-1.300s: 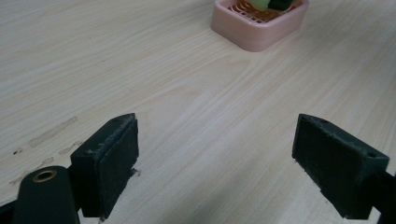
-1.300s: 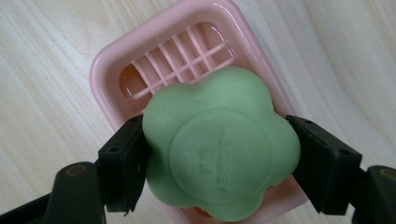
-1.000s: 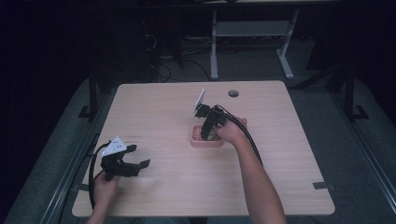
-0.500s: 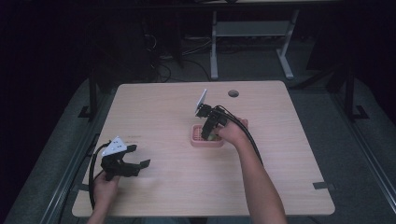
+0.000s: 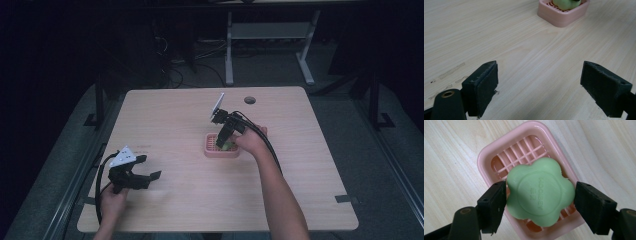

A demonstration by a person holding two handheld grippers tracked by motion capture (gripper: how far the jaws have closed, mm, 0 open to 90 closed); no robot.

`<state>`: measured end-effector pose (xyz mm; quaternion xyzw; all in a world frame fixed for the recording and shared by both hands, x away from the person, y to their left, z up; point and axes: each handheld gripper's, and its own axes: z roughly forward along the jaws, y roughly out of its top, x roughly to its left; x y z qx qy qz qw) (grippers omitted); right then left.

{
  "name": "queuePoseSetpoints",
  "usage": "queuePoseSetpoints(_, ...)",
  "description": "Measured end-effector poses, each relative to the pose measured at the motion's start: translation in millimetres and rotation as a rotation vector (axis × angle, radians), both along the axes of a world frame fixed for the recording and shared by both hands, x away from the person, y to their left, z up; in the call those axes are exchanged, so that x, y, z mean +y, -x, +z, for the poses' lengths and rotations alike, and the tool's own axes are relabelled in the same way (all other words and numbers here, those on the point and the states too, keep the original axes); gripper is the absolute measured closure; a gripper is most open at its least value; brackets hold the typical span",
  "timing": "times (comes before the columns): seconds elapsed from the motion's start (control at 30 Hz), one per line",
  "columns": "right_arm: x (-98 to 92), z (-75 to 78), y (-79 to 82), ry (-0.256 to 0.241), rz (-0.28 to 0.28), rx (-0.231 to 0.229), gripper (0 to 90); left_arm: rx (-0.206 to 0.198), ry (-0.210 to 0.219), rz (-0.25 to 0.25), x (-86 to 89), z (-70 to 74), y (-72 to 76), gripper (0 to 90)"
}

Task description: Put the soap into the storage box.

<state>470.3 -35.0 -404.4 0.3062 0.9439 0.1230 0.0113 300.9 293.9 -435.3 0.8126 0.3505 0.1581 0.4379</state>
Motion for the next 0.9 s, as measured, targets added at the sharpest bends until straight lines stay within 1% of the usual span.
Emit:
queuePoseSetpoints(0.1,-2.1,2.0,0.2,-0.006,0.003,-0.005,26.1,-0.001,-0.001,0.000,0.0,-0.1,-0.2,14.4)
queuePoseSetpoints(0.2,-4.3,3.4,0.8,-0.009,-0.006,-0.001,26.0,0.000,0.002,0.002,0.0,0.0,0.0,14.4)
queuePoseSetpoints(0.23,-5.5,3.7,0.6,-0.012,-0.001,-0.007,26.0,0.000,0.001,0.002,0.0,0.1,0.1,14.4)
queuePoseSetpoints(0.4,-9.2,6.5,2.1,-0.016,-0.014,-0.007,26.0,-0.001,-0.002,0.001,-0.1,-0.1,-0.2,14.4)
queuePoseSetpoints(0.43,-10.2,6.9,2.2,-0.021,-0.012,-0.014,26.1,0.000,-0.002,0.002,0.0,-0.1,-0.2,14.4)
queuePoseSetpoints(0.5,-12.2,8.4,3.1,-0.031,-0.015,-0.012,26.0,0.001,-0.004,0.002,0.1,-0.2,-0.3,14.4)
queuePoseSetpoints(0.67,-17.2,11.0,4.4,-0.043,-0.016,-0.018,26.0,-0.001,-0.002,0.002,-0.5,-0.5,-0.4,14.3)
queuePoseSetpoints(0.7,-18.3,11.8,4.9,-0.045,-0.014,-0.020,26.0,-0.001,-0.008,0.001,-0.2,-0.4,-0.5,14.3)
queuePoseSetpoints(0.83,-23.4,15.6,7.2,-0.054,-0.021,-0.032,26.0,0.002,-0.002,0.006,-0.3,-0.5,-0.5,14.4)
queuePoseSetpoints(0.9,-25.4,16.6,9.3,-0.057,-0.018,-0.035,26.0,0.002,-0.008,0.003,0.2,-0.3,-0.6,14.4)
